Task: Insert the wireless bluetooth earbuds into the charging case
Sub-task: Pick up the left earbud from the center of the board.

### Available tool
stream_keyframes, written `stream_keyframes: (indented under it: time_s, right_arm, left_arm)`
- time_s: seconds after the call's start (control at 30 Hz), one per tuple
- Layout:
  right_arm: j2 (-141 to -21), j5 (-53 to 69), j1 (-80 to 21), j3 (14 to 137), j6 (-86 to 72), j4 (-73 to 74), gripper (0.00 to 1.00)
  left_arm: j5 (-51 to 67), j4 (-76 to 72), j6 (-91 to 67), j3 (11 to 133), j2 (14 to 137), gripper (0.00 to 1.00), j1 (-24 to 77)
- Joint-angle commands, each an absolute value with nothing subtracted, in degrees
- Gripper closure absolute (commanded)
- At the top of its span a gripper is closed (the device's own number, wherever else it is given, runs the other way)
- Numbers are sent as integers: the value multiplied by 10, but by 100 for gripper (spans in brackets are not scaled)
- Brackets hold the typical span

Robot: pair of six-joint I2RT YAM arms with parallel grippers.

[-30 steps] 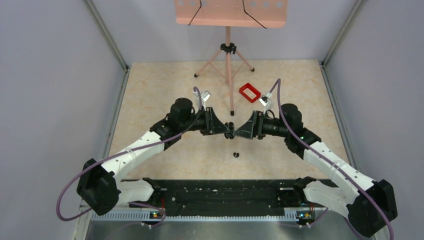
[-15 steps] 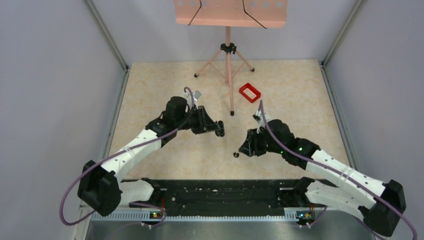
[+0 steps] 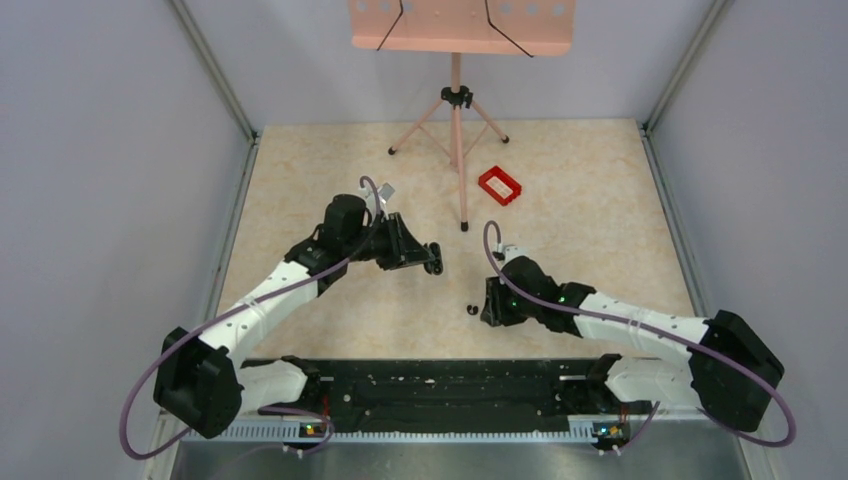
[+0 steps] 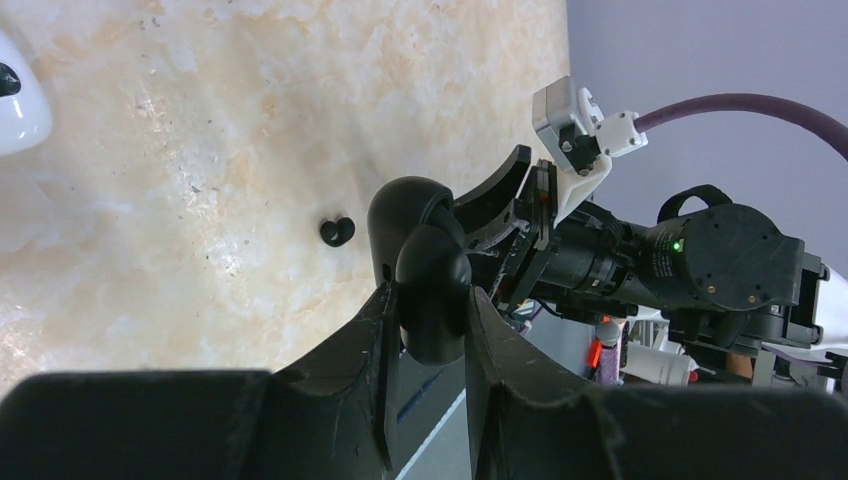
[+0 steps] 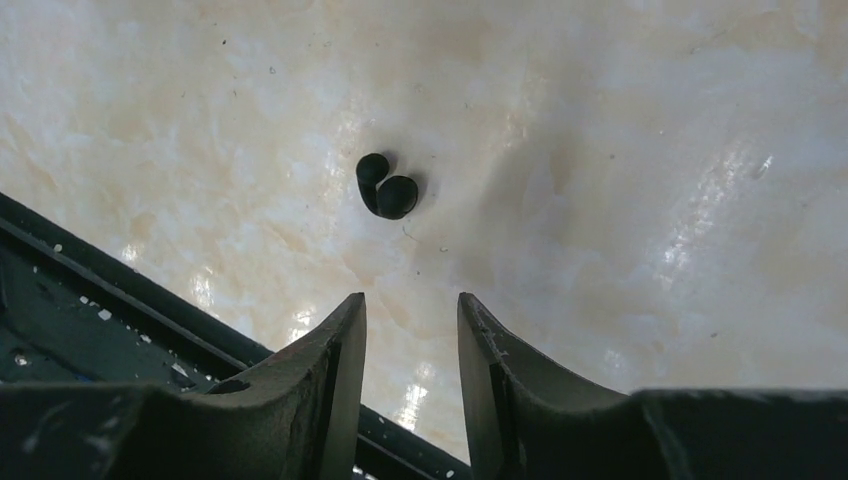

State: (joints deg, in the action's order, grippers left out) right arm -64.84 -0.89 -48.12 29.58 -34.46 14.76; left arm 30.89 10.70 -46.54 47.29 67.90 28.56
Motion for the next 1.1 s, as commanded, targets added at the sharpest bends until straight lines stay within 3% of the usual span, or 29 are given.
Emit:
stream_keyframes:
  time_s: [0.0, 0.2, 0.5, 1.07]
  right_arm:
    - [-676, -30, -498, 327, -332, 98, 62]
    - [-735, -42, -500, 345, -325, 67, 55]
    - [-783, -77, -500, 369, -308, 76, 56]
    - [-696, -126, -440, 363, -241, 193, 59]
  left_arm:
    - [322, 72, -469, 471, 679, 100, 284]
    - [318, 74, -467, 471, 682, 99, 283]
    - [318, 71, -468, 468, 682, 99, 282]
    - [325, 61, -473, 465, 684, 99, 283]
